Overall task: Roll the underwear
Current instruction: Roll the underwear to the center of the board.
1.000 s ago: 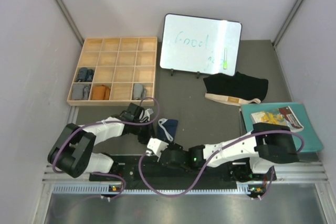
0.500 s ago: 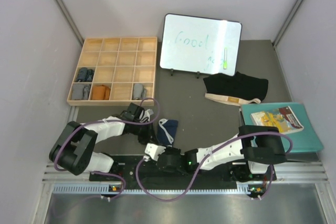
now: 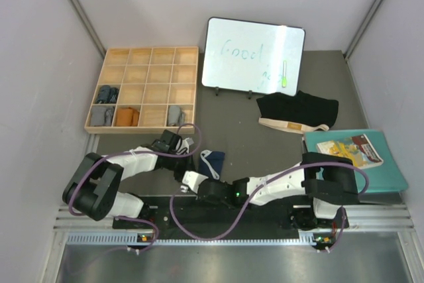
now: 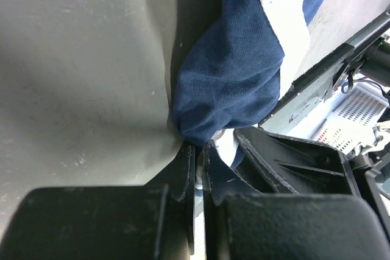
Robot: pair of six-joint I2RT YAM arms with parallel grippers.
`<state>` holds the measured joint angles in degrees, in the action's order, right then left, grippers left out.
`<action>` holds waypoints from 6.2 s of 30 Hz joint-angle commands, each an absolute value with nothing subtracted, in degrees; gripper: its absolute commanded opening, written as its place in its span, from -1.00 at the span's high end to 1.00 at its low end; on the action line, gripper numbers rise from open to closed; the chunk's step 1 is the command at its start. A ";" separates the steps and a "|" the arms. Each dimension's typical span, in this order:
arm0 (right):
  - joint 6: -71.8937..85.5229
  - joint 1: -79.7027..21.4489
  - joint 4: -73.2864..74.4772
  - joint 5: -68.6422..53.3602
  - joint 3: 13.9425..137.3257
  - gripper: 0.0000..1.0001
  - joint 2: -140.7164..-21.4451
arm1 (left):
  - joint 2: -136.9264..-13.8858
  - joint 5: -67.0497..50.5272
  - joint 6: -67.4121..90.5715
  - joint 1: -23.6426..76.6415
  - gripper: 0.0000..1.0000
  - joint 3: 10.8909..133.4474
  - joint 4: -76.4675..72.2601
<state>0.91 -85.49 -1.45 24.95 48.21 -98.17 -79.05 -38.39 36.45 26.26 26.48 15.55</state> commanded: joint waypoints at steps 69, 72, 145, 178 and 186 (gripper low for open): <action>18.72 -40.17 5.19 -51.51 54.59 -0.35 -101.17 | -63.36 -13.88 44.65 32.26 1.00 10.46 -10.89; 19.77 -40.17 4.75 -48.00 51.95 -0.37 -98.54 | -65.91 -15.72 44.30 32.26 1.00 11.25 -12.03; 45.17 -45.53 -8.08 -27.16 39.46 1.00 -105.12 | -72.85 -19.07 49.92 32.52 0.90 5.35 -36.21; 4.40 -82.97 -2.02 31.20 46.05 -0.06 -89.47 | -86.22 -31.11 34.81 31.11 1.00 30.76 6.42; 4.92 -83.41 -2.64 29.36 45.79 0.27 -93.95 | -86.40 -31.46 34.10 31.11 1.00 31.20 7.47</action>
